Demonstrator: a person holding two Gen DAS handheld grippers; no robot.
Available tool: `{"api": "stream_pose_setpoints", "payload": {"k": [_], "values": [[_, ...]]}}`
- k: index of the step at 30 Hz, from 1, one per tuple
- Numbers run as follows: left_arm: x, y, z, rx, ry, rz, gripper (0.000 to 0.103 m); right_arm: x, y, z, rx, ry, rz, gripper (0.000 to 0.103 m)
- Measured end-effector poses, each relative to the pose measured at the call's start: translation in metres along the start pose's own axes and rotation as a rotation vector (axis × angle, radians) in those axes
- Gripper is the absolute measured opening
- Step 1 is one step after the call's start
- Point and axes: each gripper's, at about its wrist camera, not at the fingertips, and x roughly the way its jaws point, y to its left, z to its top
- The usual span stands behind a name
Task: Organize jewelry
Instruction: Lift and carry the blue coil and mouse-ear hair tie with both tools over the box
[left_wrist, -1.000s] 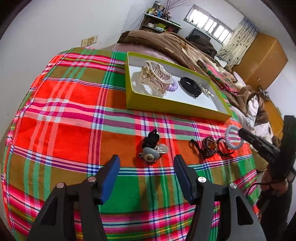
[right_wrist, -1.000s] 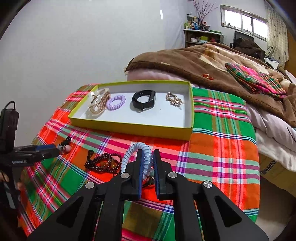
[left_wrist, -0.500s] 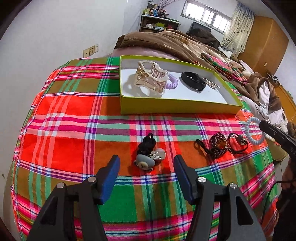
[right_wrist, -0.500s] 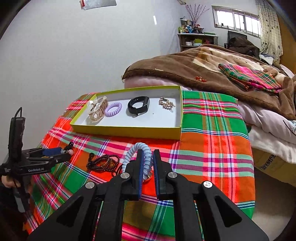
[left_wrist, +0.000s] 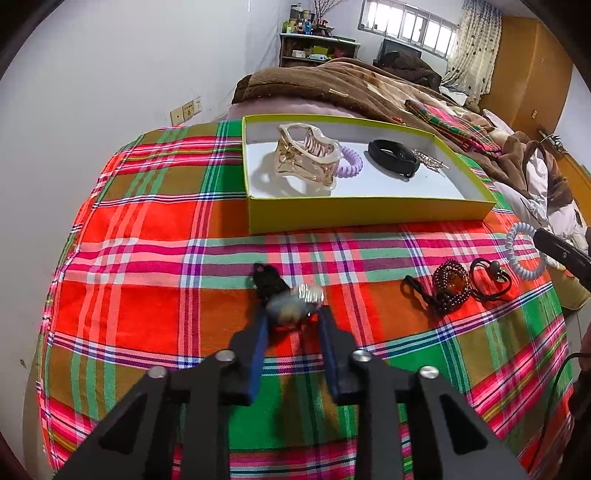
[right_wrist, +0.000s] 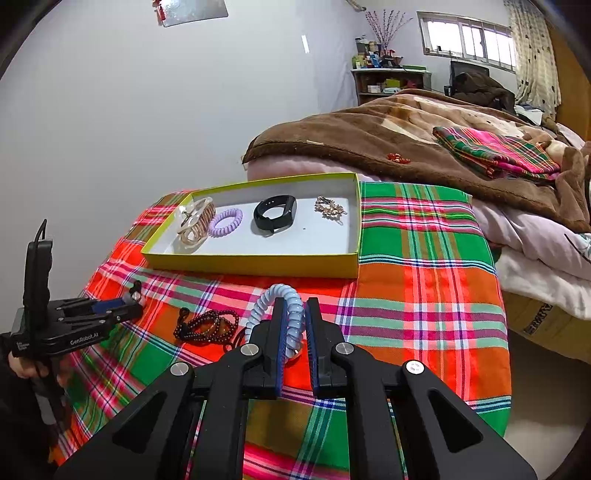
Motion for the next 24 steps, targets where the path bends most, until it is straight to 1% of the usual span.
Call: {"api": "stream_pose_setpoints", "payload": {"k": [1, 5, 6, 9, 18, 24], "values": [[0.000, 0.000, 0.000, 0.001, 0.003, -0.003, 0.012, 0.000, 0.000, 0.000, -0.001, 0.000, -0.001, 0.010], [-0.001, 0.000, 0.000, 0.002, 0.002, -0.010, 0.011, 0.000, 0.000, 0.000, 0.002, -0.001, 0.000, 0.010], [-0.001, 0.001, -0.001, 0.000, 0.001, -0.014, 0.008, 0.000, 0.000, 0.000, 0.002, -0.001, 0.001, 0.010], [-0.002, 0.001, -0.001, -0.002, -0.002, -0.025, 0.007, -0.001, 0.001, 0.000, -0.001, -0.002, -0.001, 0.010], [-0.014, 0.004, 0.002, -0.011, -0.044, -0.052, 0.006, -0.004, 0.004, 0.003, -0.002, -0.014, -0.003, 0.010], [-0.018, 0.004, 0.001, -0.009, -0.051, -0.075, 0.004, -0.005, 0.006, 0.005, -0.002, -0.019, -0.003, 0.010]]}}
